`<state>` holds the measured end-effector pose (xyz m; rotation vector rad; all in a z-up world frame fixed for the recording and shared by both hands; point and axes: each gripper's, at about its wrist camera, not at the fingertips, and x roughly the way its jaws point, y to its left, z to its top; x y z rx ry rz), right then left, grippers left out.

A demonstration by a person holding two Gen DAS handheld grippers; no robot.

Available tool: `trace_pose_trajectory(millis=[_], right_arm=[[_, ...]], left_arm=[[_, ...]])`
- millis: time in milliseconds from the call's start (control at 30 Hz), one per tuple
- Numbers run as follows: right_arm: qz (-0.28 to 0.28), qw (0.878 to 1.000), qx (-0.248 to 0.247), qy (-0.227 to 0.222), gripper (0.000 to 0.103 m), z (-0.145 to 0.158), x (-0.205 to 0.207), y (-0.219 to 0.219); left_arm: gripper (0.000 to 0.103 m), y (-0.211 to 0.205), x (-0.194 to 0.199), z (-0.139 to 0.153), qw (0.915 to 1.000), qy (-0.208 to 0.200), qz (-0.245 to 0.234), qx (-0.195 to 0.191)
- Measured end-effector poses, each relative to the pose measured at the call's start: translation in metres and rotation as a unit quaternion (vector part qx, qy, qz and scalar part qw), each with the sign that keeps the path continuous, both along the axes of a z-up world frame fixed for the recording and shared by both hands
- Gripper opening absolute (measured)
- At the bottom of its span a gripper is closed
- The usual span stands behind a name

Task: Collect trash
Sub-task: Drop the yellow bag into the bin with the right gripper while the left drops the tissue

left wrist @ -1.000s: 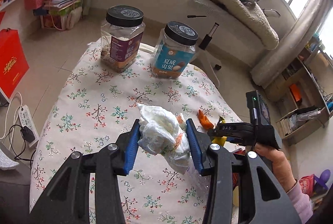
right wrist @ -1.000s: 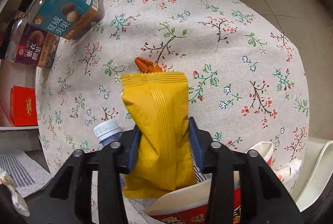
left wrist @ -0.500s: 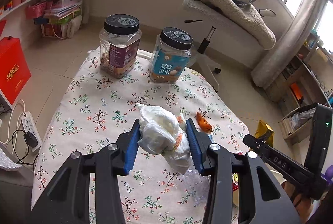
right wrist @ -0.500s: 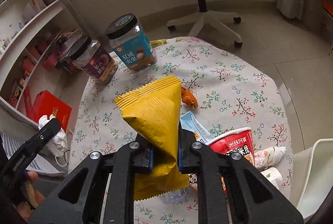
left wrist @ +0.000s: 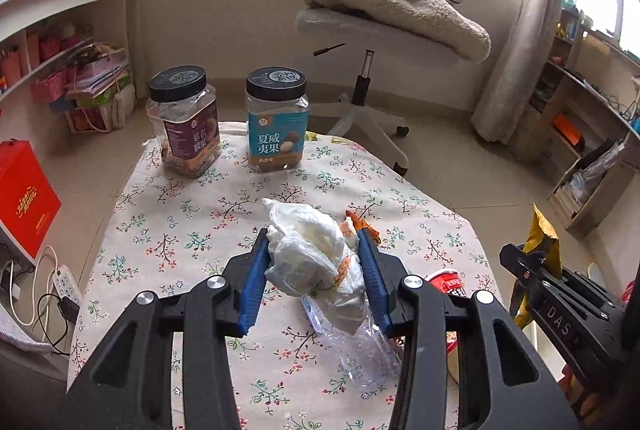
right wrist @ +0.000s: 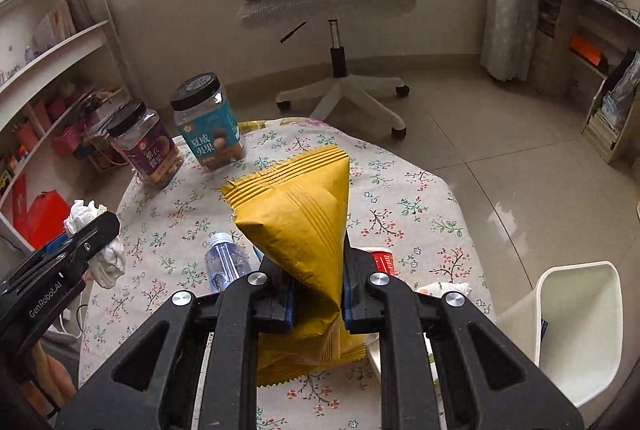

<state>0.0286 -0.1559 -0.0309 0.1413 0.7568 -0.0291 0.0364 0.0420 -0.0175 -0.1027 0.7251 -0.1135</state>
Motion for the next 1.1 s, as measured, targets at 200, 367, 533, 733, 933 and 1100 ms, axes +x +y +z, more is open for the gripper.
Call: trace_pose_trajectory(millis=[200,367,533,733,933,1100], right_arm=[[-0.027,0.999,-0.023,-0.010,0.016,0.007,-0.011,-0.022],[-0.065,0.997,-0.042,-0.005,0.017,0.007,-0.021,-0.051],[-0.117,0.991,-0.057,0.012,0.020,0.004,-0.031,-0.088],[-0.190,0.978,-0.076,0.043,0.022,-0.002,-0.045,-0.143],[-0.255,0.960,-0.087,0.072,0.047,-0.010,-0.063,-0.191],[-0.317,0.942,-0.097,0.043,0.091,-0.003,-0.089,-0.225]], left_arm=[[0.043,-0.026,0.003,0.001,0.9998,-0.006,-0.019,-0.009],[0.043,-0.049,0.003,0.000,0.9991,-0.006,-0.039,-0.015],[0.043,-0.069,0.002,-0.003,0.9983,-0.005,-0.056,-0.016],[0.043,-0.091,0.001,-0.007,0.9969,-0.004,-0.078,-0.012],[0.043,-0.115,-0.003,-0.011,0.9942,-0.003,-0.106,-0.016],[0.044,-0.145,-0.012,-0.015,0.9894,0.005,-0.143,-0.024]])
